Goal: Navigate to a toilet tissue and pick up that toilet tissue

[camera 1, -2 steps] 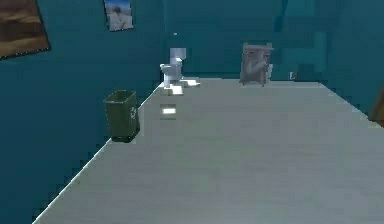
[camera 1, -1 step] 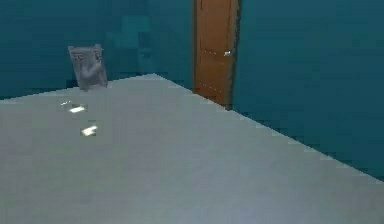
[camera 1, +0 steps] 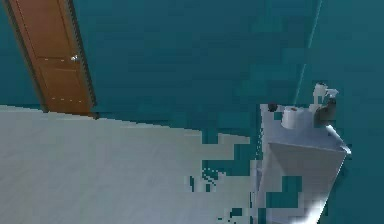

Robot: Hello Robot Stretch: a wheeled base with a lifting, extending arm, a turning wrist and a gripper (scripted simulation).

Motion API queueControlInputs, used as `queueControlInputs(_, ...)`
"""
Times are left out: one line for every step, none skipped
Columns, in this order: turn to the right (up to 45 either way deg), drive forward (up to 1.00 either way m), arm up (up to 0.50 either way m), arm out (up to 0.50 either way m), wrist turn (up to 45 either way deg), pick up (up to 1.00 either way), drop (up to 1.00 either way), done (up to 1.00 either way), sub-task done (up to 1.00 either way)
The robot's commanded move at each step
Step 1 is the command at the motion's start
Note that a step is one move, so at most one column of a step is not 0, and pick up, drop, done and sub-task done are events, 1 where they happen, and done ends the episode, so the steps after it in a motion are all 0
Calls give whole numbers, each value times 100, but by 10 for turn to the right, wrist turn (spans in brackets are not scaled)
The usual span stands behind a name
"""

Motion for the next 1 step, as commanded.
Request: queueControlInputs(0, 40, 0, 0, 0, 0, 0, 0, 0)
